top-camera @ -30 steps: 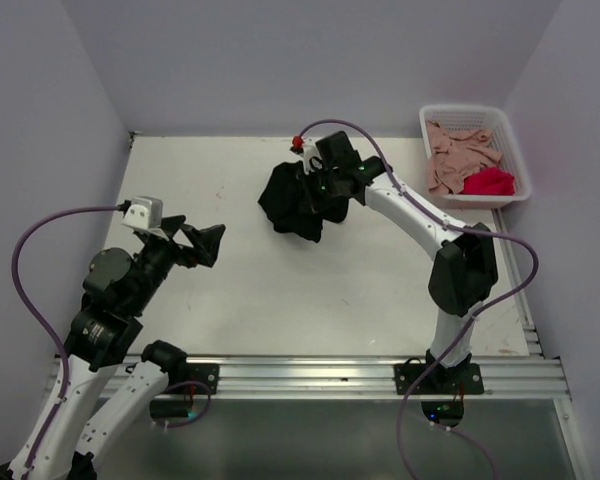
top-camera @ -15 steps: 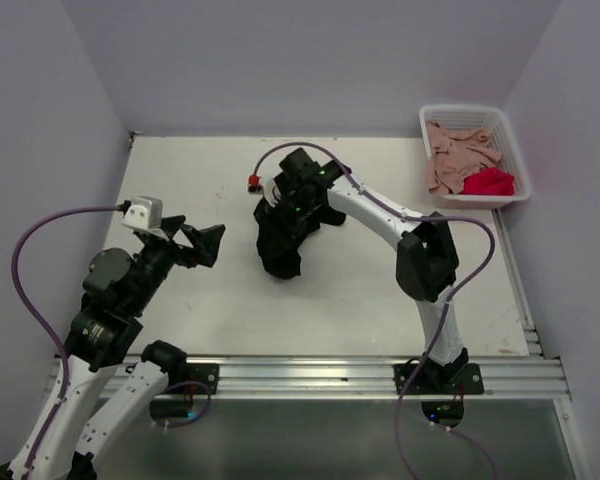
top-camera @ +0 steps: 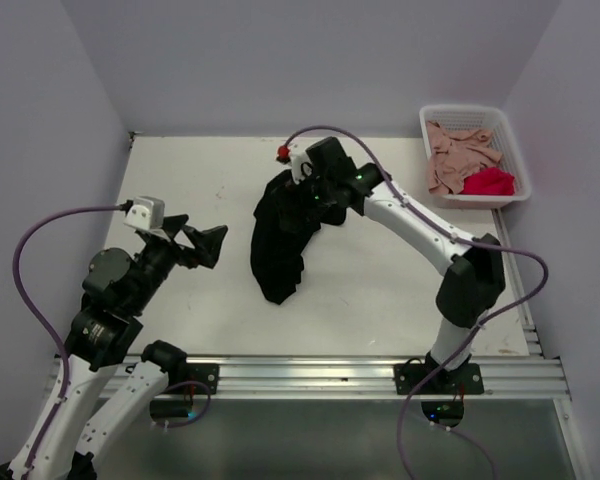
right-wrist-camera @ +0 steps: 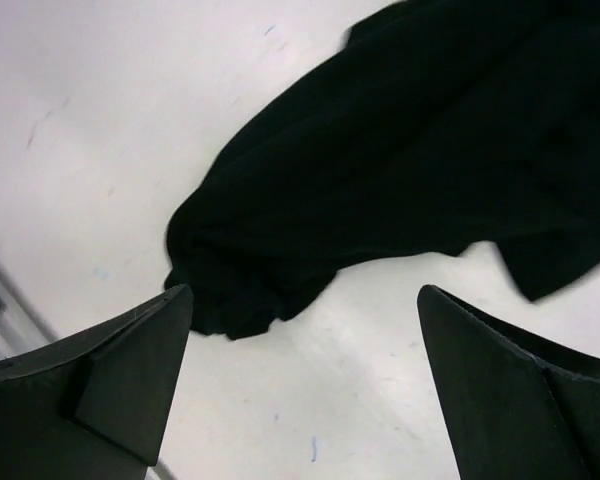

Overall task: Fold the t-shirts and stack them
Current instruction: Move the tshirt to the center of the board

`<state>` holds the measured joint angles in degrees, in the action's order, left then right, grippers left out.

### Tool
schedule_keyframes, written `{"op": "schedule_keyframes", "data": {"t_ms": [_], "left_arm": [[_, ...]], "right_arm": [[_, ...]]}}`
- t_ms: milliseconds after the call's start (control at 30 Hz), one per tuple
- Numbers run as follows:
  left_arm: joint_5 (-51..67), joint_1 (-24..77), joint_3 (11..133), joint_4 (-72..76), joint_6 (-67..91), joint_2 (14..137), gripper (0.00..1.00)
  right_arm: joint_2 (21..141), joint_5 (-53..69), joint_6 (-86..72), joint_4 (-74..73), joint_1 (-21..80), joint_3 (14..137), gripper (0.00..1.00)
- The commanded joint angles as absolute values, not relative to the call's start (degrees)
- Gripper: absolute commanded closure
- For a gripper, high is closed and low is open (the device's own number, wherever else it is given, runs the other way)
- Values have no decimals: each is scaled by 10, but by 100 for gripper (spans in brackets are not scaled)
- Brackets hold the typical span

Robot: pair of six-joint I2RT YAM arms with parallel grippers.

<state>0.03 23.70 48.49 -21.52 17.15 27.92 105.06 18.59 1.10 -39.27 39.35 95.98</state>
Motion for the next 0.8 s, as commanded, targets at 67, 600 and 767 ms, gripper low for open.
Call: {"op": "schedule_keyframes", "data": {"t_ms": [67,600,767], "left_arm": [[70,239,481,-182,128,370,0],[-104,395,606,-75,-25,788,0],[-164,461,654,-69,-51,889,0]], "right_arm": [[925,-156,-96,-352,394,945,1],[747,-301,-162,-408,393,817,1],[722,-300,-166,-406,393,794,1]]}}
